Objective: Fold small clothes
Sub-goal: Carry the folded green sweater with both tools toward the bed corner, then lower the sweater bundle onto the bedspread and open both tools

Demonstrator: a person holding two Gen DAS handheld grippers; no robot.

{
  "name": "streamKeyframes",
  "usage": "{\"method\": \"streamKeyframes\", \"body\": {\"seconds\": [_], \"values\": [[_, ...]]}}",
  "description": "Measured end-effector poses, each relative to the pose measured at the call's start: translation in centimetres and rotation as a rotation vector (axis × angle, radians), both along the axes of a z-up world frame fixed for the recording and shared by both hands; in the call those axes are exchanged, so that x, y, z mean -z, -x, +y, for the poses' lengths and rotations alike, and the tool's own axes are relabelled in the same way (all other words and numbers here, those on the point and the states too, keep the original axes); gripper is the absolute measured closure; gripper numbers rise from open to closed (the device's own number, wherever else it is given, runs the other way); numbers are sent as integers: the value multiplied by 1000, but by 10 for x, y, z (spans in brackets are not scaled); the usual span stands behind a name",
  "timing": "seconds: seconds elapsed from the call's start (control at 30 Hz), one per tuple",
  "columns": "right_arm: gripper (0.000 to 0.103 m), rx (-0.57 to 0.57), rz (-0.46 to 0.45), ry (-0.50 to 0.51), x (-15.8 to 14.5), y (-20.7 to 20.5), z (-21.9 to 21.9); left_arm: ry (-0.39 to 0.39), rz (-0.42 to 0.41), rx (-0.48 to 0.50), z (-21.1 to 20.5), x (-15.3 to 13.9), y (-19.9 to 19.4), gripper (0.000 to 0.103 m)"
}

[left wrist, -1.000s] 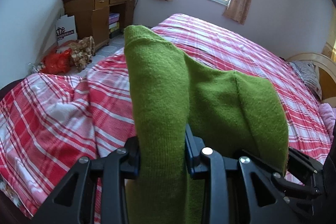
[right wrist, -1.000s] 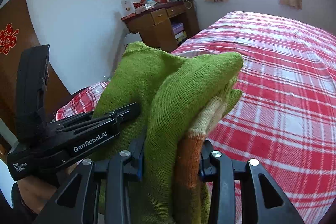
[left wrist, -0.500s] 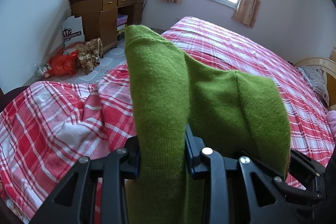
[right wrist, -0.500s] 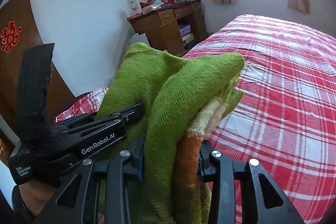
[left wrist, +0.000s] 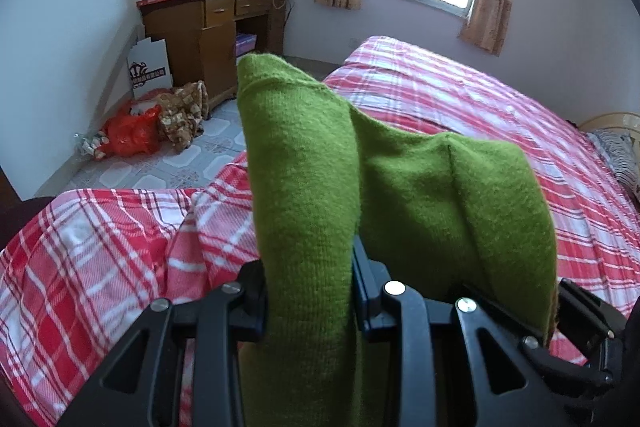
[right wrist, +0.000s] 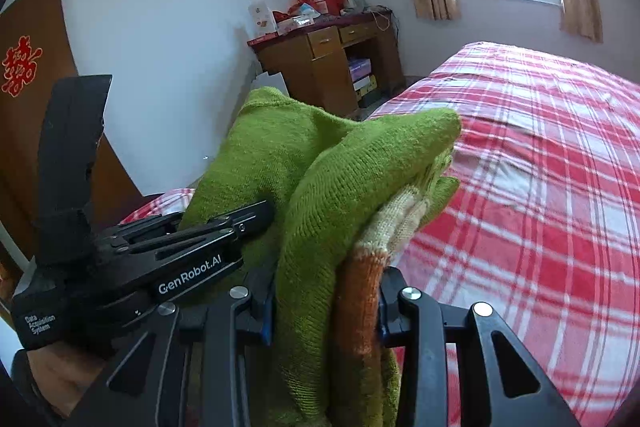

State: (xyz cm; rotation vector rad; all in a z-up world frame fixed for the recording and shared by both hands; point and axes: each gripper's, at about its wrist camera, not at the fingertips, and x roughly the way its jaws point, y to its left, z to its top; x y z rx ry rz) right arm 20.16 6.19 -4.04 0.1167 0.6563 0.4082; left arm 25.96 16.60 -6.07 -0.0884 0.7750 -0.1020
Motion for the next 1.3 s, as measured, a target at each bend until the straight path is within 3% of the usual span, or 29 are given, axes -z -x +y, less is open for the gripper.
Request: {"method": "streamKeyframes", "body": {"seconds": [0.17, 0.43, 0.6, 0.73, 0.9, 0.97, 1.2, 1.3], "values": [[66, 15, 18, 30, 17, -24, -2, -26, 23, -18, -1, 14, -8, 70], [66, 60, 123, -47, 51, -54, -26, -32, 38, -29, 2, 26, -15, 65], [64, 60, 184, -90, 57, -71, -32, -23, 37, -61, 4, 33, -24, 47], [61, 73, 246, -161, 64, -91, -42, 88, 92, -92, 20, 39, -36, 40], [59, 70, 251, -172, 65, -90, -42, 132, 106, -90, 25, 42, -35, 34], [48, 68, 252, -157, 63, -87, -43, 123, 99, -87, 23, 42, -34, 34], [47, 93, 186, -122, 25, -84, -55, 113, 85, -89, 24, 42, -32, 34], [47, 99, 244, -90, 33, -107, -51, 106, 80, -88, 24, 42, -32, 34]]}}
